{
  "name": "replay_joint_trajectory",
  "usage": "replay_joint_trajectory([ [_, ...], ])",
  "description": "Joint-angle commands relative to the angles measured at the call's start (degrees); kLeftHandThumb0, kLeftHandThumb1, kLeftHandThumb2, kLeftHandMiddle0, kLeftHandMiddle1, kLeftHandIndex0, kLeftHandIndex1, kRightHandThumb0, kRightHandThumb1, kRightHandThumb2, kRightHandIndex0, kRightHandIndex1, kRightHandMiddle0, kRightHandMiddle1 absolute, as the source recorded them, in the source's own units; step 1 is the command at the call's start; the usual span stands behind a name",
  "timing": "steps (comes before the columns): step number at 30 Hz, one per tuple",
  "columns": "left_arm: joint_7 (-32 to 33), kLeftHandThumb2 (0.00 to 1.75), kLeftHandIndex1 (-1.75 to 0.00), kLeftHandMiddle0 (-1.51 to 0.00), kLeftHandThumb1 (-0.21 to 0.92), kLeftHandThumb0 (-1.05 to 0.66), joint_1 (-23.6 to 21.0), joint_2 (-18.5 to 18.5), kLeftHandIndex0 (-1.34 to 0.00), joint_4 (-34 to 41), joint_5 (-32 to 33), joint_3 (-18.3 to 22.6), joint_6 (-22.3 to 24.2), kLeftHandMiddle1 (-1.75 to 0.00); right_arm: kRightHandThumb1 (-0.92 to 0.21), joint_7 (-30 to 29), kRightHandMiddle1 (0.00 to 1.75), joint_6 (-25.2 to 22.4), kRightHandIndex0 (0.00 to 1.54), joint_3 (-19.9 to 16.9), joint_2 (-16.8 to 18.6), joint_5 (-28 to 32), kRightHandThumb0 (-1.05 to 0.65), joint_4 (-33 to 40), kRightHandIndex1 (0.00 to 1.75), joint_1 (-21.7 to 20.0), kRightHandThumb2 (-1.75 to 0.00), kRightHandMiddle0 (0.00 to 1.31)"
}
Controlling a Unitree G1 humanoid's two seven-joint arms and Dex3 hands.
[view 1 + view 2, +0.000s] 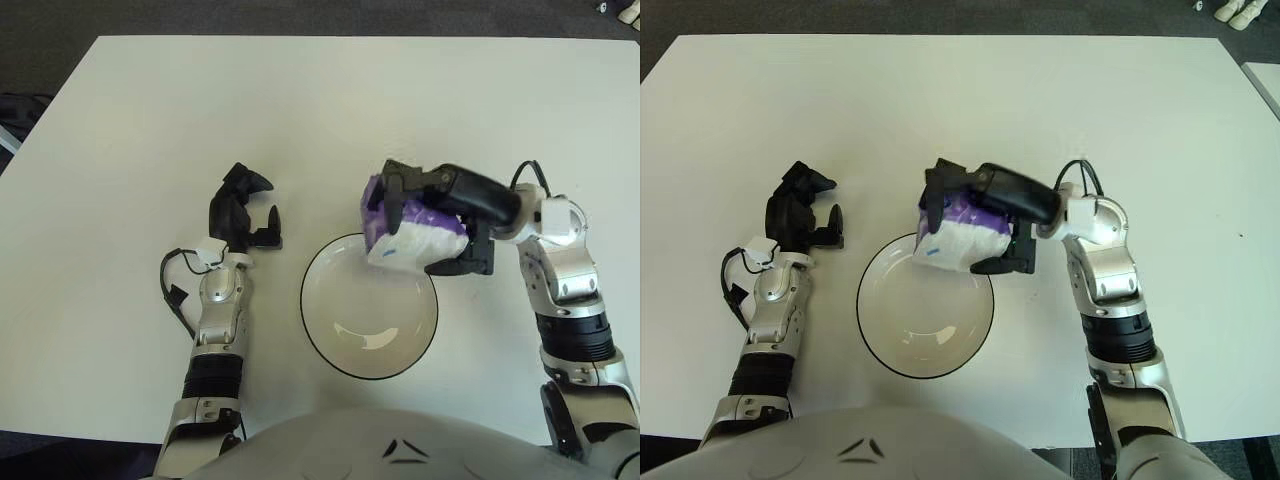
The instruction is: Put the tissue paper into the plate.
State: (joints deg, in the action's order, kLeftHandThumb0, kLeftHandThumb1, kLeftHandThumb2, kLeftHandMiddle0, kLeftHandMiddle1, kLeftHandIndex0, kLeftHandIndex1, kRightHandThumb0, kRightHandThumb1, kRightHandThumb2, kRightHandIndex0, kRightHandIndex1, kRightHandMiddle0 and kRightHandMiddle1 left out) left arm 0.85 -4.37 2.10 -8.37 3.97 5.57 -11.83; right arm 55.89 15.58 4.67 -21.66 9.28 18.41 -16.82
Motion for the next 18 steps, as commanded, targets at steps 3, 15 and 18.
replay_joint_trajectory([
  [3,0.7,1.72,-1.61,-0.9,-0.07,-0.01,3.8,0.3,-0.74,-3.8,-0.4,0.0,2.5,-1.75,0.02,-4.9,1.75,17.2,0.91,5.1,1.3,-11.1,0.0,1.4,1.62,1.1,-1.66,0.63],
  [15,0.9,1.72,-1.61,-0.91,-0.07,-0.01,3.8,0.2,-0.73,-4.0,-0.8,-0.2,2.3,-1.75,0.05,-18.2,1.75,28.7,0.92,8.8,4.6,-24.1,0.0,-2.3,1.65,5.0,-1.7,0.65],
  [18,0.9,1.72,-1.61,-0.91,-0.08,-0.01,3.9,0.2,-0.74,-3.7,-0.9,-0.3,2.3,-1.75,0.05,-21.2,1.75,29.9,0.92,9.6,4.9,-27.6,0.0,-3.1,1.67,6.8,-1.71,0.64],
])
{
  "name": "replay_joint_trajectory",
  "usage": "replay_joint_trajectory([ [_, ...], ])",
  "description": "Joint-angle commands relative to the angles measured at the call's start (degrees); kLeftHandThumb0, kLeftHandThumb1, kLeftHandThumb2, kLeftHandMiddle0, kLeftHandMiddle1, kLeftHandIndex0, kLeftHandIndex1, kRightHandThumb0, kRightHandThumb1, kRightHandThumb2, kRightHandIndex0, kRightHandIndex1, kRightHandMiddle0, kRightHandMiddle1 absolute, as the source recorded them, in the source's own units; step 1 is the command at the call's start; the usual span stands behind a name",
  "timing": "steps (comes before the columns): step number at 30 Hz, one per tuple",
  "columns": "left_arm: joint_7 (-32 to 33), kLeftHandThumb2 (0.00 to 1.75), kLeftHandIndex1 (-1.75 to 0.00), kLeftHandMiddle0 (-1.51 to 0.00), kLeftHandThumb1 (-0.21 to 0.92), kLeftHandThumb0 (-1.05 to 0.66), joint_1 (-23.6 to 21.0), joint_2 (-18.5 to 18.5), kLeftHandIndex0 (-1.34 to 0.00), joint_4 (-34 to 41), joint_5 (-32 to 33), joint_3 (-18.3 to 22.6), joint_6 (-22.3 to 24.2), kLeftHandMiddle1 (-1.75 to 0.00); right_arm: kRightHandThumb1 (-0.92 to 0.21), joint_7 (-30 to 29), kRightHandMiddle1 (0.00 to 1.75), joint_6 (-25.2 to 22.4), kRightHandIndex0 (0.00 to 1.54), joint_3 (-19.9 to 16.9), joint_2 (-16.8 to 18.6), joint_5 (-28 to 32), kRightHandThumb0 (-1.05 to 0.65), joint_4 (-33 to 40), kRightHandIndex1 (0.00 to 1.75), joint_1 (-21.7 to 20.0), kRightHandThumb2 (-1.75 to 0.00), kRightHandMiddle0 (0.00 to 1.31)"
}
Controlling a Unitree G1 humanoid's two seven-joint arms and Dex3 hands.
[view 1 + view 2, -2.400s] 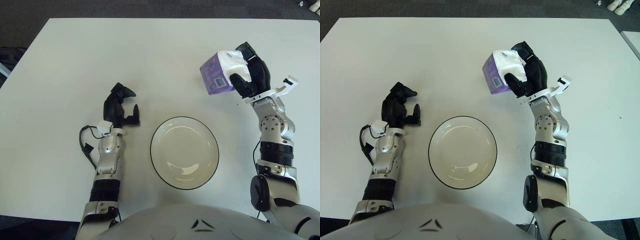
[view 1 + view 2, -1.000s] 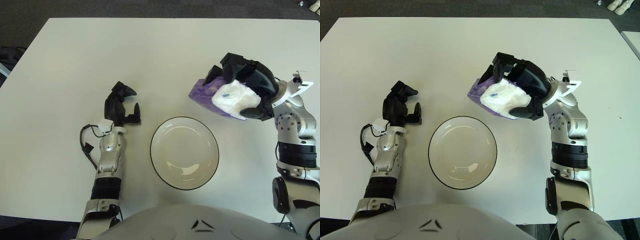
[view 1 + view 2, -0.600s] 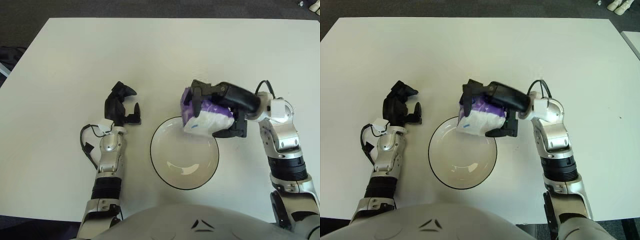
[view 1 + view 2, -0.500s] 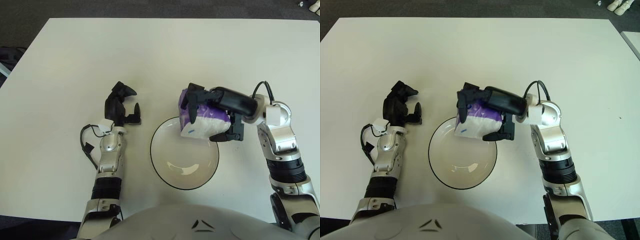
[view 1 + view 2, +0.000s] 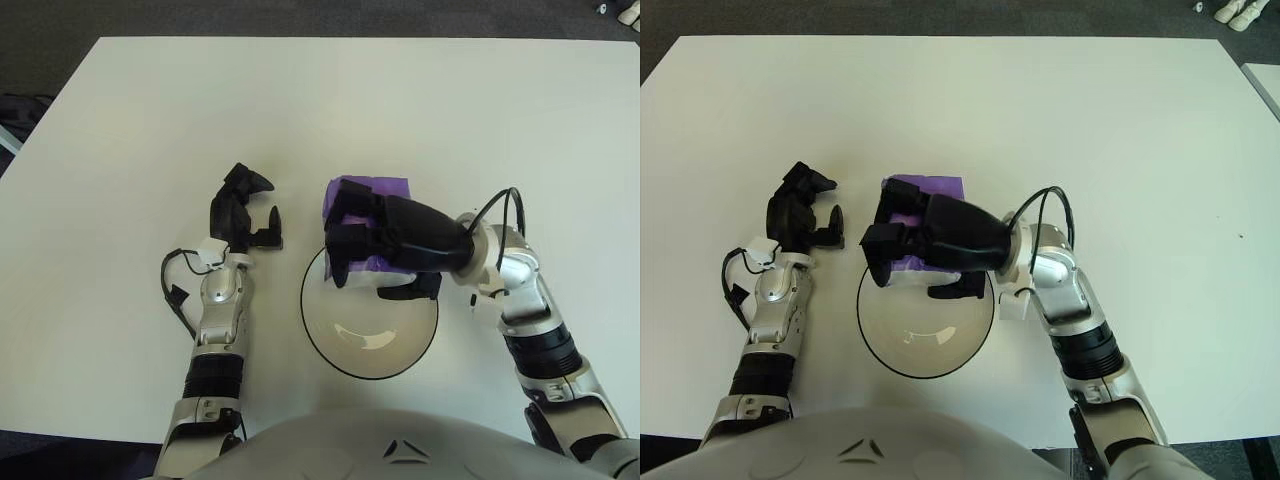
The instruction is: Put the tissue paper into the plate.
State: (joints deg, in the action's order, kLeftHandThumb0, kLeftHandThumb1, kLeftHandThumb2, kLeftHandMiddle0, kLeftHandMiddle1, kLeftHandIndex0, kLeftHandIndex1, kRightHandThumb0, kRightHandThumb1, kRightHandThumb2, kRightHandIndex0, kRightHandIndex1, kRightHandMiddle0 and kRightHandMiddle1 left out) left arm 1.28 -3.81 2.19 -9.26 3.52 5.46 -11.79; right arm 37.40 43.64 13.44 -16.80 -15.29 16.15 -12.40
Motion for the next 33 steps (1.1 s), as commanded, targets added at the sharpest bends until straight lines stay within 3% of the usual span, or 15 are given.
replay_joint_trajectory([
  [1,0.5,1.72,-1.61,-0.92,-0.08,-0.01,3.4,0.2,-0.74,-2.7,-0.5,-0.2,2.3,-1.75,0.05,-3.4,1.75,2.1,0.92,1.1,-0.1,-3.5,0.0,-1.2,1.67,2.4,-1.71,0.64],
  [11,0.7,1.73,-1.61,-0.92,-0.08,-0.01,3.7,0.3,-0.74,-2.0,-0.2,-0.3,3.0,-1.75,0.04,-8.1,1.75,3.1,0.91,2.7,-1.2,-5.9,0.0,-3.3,1.68,2.1,-1.7,0.63],
  [13,0.8,1.73,-1.61,-0.92,-0.08,-0.01,3.7,0.4,-0.74,-1.8,-0.3,-0.3,3.1,-1.75,0.02,-8.6,1.75,1.7,0.89,2.8,-1.1,-5.7,0.0,-2.5,1.69,2.0,-1.68,0.62],
  [16,0.7,1.73,-1.61,-0.92,-0.08,-0.01,3.8,0.3,-0.73,-1.7,-0.3,-0.3,3.1,-1.75,0.02,-7.8,1.75,-4.7,0.89,2.5,-1.0,-4.5,0.0,2.5,1.71,2.7,-1.7,0.63],
  [18,0.5,1.73,-1.61,-0.92,-0.08,-0.01,3.9,0.4,-0.73,-1.7,-0.1,-0.3,2.9,-1.75,-0.07,-8.2,1.66,-7.9,0.78,2.4,-0.5,-4.9,0.0,4.0,1.73,3.8,-1.58,0.64],
  [19,0.3,1.73,-1.61,-0.92,-0.08,-0.01,3.8,0.4,-0.73,-2.5,0.1,-0.3,2.3,-1.75,-0.16,-8.7,1.67,-9.7,0.67,2.3,0.0,-5.3,0.0,4.5,1.73,4.6,-1.47,0.6],
  [21,-0.5,1.72,-1.61,-0.92,-0.08,-0.01,2.4,0.2,-0.73,-7.2,0.6,0.4,-0.1,-1.75,-0.49,-9.8,1.64,-12.5,0.36,2.4,0.8,-5.6,0.0,5.5,1.74,5.9,-1.07,0.47],
  [22,-1.0,1.72,-1.6,-0.92,-0.08,-0.01,1.5,-0.1,-0.74,-10.3,1.0,0.9,-1.6,-1.75,-0.55,-10.1,1.53,-13.7,0.23,2.4,1.1,-5.5,-0.24,6.1,1.56,6.3,-0.99,0.3],
  [23,-1.4,1.72,-1.6,-0.92,-0.08,-0.01,0.9,-0.3,-0.74,-12.0,1.3,1.2,-2.5,-1.75,-0.58,-10.7,1.48,-14.3,0.18,2.5,1.3,-5.2,-0.32,6.2,1.49,6.6,-0.96,0.24],
  [25,-1.7,1.73,-1.6,-0.92,-0.08,-0.01,0.5,-0.5,-0.74,-13.2,1.5,1.4,-3.4,-1.75,-0.68,-11.2,1.14,-14.8,0.07,2.8,1.5,-4.9,-0.56,6.3,1.09,6.9,-0.87,0.1],
  [26,-1.8,1.73,-1.6,-0.92,-0.08,-0.01,0.5,-0.5,-0.74,-13.1,1.5,1.4,-3.4,-1.75,-0.7,-11.7,1.08,-14.3,0.06,3.0,1.7,-4.6,-0.59,5.4,1.01,6.8,-0.85,0.08],
  [28,-1.7,1.73,-1.62,-0.92,-0.08,-0.01,0.6,-0.5,-0.74,-12.5,1.2,1.3,-3.3,-1.75,-0.83,-12.8,0.53,-12.0,0.02,3.5,2.3,-3.2,-0.74,2.3,0.43,6.1,-0.79,0.03],
  [29,-1.6,1.73,-1.62,-0.91,-0.08,-0.01,0.6,-0.6,-0.73,-12.5,0.9,1.2,-3.2,-1.75,-0.86,-13.1,0.37,-11.0,0.01,3.7,2.3,-2.1,-0.79,1.4,0.28,6.0,-0.78,0.02],
  [33,-1.2,1.72,-1.64,-0.89,-0.06,-0.01,0.7,-0.8,-0.72,-12.1,0.3,1.1,-3.5,-1.75,-0.91,-13.1,0.1,-10.9,0.0,4.3,2.3,1.5,-0.89,1.0,0.07,5.8,-0.84,0.0],
])
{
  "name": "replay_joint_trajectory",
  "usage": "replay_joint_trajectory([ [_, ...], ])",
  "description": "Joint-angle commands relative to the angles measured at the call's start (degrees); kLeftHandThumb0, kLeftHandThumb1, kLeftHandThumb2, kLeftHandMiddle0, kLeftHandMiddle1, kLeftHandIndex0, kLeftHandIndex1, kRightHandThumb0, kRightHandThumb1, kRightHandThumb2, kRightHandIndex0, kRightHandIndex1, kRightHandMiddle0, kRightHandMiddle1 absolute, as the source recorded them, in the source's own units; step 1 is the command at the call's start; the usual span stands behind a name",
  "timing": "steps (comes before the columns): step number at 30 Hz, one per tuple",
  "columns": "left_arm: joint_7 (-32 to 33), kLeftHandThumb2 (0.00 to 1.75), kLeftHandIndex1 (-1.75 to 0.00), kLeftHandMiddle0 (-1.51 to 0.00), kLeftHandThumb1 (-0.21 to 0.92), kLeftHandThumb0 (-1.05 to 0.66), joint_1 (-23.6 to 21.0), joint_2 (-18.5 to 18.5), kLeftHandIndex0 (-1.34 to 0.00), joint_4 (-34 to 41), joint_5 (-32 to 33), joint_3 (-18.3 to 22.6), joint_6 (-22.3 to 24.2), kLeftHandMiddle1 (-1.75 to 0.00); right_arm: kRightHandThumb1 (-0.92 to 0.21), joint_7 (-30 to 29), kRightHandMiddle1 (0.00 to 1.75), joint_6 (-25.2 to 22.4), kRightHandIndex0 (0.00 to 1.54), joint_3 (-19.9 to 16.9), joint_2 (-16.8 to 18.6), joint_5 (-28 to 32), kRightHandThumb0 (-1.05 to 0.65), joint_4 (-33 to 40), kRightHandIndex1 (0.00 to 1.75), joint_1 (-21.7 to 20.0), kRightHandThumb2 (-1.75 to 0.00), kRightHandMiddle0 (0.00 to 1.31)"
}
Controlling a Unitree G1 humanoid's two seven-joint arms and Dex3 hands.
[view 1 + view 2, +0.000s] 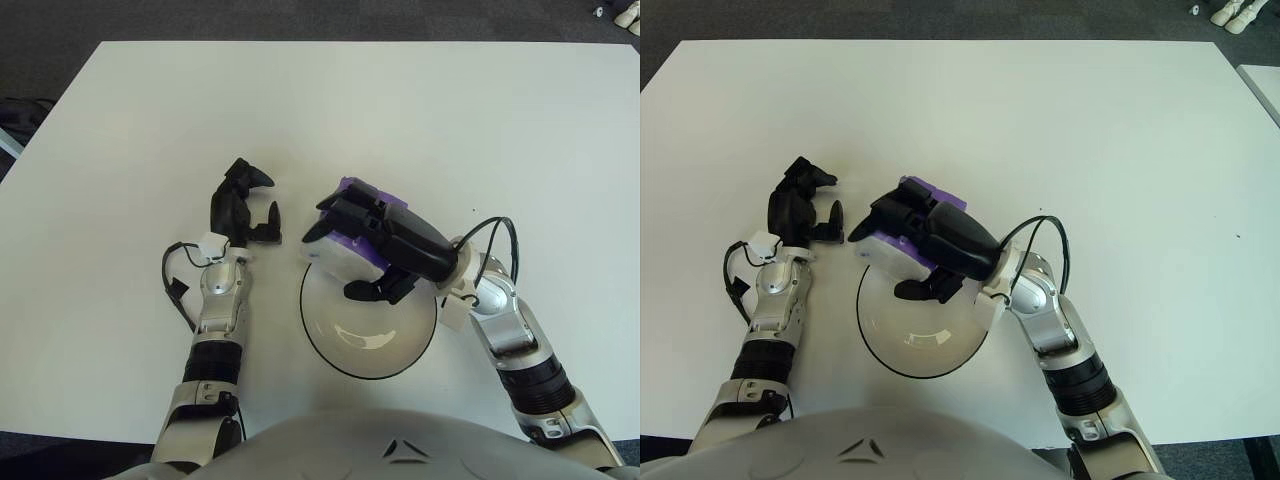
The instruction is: Put the tissue paper into the plate.
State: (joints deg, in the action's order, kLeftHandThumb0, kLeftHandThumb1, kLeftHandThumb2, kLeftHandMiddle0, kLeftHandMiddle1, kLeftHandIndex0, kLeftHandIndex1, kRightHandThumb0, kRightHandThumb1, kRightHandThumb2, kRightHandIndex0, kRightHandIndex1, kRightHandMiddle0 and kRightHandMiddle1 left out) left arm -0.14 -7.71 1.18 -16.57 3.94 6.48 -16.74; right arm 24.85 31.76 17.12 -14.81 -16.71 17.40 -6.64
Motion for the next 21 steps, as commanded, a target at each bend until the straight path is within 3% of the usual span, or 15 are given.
replay_joint_trajectory([
  [1,0.2,1.72,-1.65,-0.89,-0.06,-0.01,4.7,0.3,-0.71,-4.7,-0.2,0.1,1.4,-1.75,-0.91,-0.5,0.06,0.7,0.0,0.8,0.2,3.5,-0.92,-0.3,0.05,0.1,-0.86,0.0],
  [10,0.1,1.69,-1.71,-0.83,-0.01,-0.01,4.7,0.1,-0.66,-4.4,-0.3,-0.1,1.0,-1.75,-0.92,0.0,0.0,-3.4,0.0,2.3,0.6,8.6,-1.04,1.4,0.0,1.8,-0.88,0.0],
  [15,0.6,1.68,-1.73,-0.81,0.01,-0.01,4.6,0.1,-0.65,-4.0,-0.7,-0.3,3.0,-1.75,-0.92,0.7,0.0,-5.7,0.0,2.7,0.7,12.1,-1.05,2.9,0.0,2.0,-0.84,0.0],
  [21,0.6,1.68,-1.73,-0.81,0.0,-0.01,4.3,0.4,-0.66,-4.3,0.0,0.0,3.7,-1.75,-0.92,4.9,0.0,-19.1,0.0,2.4,-2.1,21.9,-1.05,10.8,0.0,2.3,-0.72,0.0],
])
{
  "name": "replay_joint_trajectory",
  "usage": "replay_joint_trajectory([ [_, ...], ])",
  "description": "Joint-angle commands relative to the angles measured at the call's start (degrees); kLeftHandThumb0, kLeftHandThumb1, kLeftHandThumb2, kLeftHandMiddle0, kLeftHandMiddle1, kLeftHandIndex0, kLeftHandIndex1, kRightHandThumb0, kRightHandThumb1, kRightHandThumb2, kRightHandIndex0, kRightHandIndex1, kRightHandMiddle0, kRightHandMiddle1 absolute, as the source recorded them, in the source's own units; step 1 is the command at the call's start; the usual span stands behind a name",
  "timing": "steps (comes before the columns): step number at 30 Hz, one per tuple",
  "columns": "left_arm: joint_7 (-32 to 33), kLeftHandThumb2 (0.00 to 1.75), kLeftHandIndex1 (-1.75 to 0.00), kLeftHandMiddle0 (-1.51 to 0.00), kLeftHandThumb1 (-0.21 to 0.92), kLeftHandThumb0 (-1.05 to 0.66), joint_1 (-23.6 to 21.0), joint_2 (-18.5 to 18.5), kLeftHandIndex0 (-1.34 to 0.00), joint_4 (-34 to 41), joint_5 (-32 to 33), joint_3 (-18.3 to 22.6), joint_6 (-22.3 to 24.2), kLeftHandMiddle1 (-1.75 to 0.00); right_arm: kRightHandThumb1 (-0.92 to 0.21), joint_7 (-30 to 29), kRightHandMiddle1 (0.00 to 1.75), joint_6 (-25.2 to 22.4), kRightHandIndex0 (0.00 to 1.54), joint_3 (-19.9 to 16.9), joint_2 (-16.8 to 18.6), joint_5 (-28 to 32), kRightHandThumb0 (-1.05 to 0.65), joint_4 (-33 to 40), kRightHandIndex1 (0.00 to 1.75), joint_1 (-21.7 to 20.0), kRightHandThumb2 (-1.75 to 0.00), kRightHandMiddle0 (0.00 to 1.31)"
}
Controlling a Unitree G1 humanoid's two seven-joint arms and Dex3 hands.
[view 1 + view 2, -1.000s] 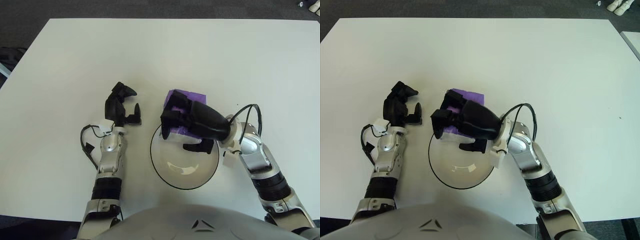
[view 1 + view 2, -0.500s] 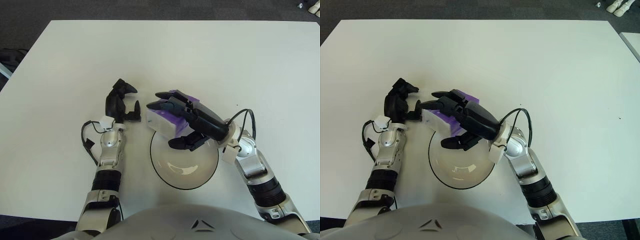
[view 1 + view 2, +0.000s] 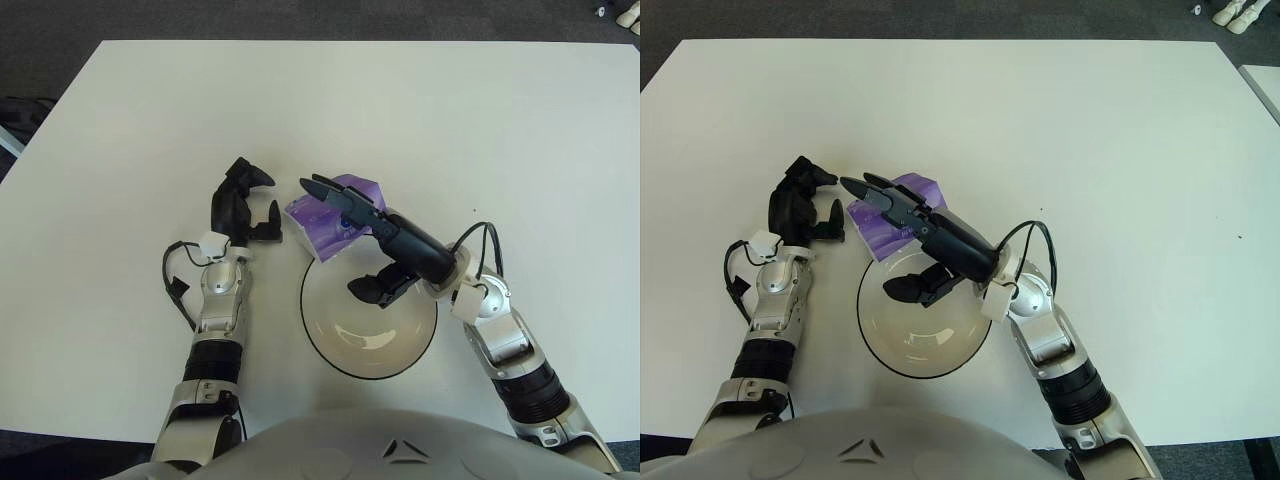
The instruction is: Put the tissue paper into the plate.
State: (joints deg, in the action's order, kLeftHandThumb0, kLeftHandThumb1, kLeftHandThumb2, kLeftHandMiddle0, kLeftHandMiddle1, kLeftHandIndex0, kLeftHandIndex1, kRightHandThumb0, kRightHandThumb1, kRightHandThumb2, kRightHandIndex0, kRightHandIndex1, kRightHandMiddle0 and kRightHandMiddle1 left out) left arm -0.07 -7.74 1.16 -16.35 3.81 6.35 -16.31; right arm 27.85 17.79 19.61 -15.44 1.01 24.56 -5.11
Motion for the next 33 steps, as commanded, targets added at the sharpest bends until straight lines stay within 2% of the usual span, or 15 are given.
replay_joint_trajectory([
  [1,0.4,1.68,-1.73,-0.81,0.0,-0.01,4.2,0.5,-0.66,-4.6,0.2,0.2,3.0,-1.75,-0.92,2.5,0.0,-7.6,0.0,0.0,-2.0,5.9,-1.05,4.9,0.0,1.1,-0.7,0.0],
  [4,0.1,1.68,-1.73,-0.81,0.0,-0.01,4.2,0.5,-0.66,-4.9,0.4,0.2,2.4,-1.75,-0.92,3.5,0.0,-12.2,0.0,-0.3,-3.2,8.9,-1.05,7.7,0.0,1.7,-0.66,0.0],
  [10,-0.2,1.73,-1.73,-0.85,-0.05,-0.01,3.8,0.7,-0.69,-5.8,0.6,0.3,0.3,-1.75,-0.92,5.3,0.0,-15.2,0.0,-1.4,-5.2,11.7,-1.05,10.7,0.0,2.6,-0.64,0.0],
  [14,0.2,1.74,-1.72,-0.87,-0.06,-0.01,3.8,0.8,-0.7,-5.9,0.1,0.2,-0.5,-1.75,-0.92,7.9,0.0,-15.4,0.0,-3.8,-8.0,12.5,-1.05,11.2,0.0,0.9,-0.67,0.0],
  [17,0.7,1.74,-1.7,-0.88,-0.07,-0.01,3.9,1.0,-0.71,-5.5,-0.4,-0.1,-0.6,-1.75,-0.92,9.9,0.0,-14.7,0.0,-4.0,-9.4,11.6,-1.05,10.4,0.0,-0.7,-0.69,0.0],
  [20,1.3,1.75,-1.69,-0.89,-0.07,-0.01,4.1,1.1,-0.72,-4.5,-1.0,-0.4,0.1,-1.75,-0.92,10.8,0.0,-12.1,0.0,-4.2,-10.7,9.0,-1.05,10.2,0.0,-1.2,-0.71,0.0],
  [23,1.5,1.75,-1.68,-0.89,-0.08,-0.01,4.2,1.1,-0.72,-4.2,-1.1,-0.5,0.6,-1.75,-0.92,10.0,0.0,-10.9,0.0,-4.3,-10.2,7.9,-1.05,10.2,0.0,-0.7,-0.72,0.0],
  [29,0.0,1.75,-1.68,-0.89,-0.08,-0.01,4.5,0.5,-0.73,-3.4,-0.7,-1.1,0.8,-1.75,-0.92,6.7,0.0,-12.2,0.0,-4.7,-8.0,8.3,-1.05,11.9,0.0,1.5,-0.78,0.0],
  [33,-0.2,1.75,-1.68,-0.88,-0.08,-0.01,3.9,-0.2,-0.72,-5.3,-0.7,-0.7,1.4,-1.75,-0.92,5.7,0.0,-14.3,0.0,-7.1,-9.1,8.6,-1.05,13.6,0.0,2.7,-0.82,0.0],
])
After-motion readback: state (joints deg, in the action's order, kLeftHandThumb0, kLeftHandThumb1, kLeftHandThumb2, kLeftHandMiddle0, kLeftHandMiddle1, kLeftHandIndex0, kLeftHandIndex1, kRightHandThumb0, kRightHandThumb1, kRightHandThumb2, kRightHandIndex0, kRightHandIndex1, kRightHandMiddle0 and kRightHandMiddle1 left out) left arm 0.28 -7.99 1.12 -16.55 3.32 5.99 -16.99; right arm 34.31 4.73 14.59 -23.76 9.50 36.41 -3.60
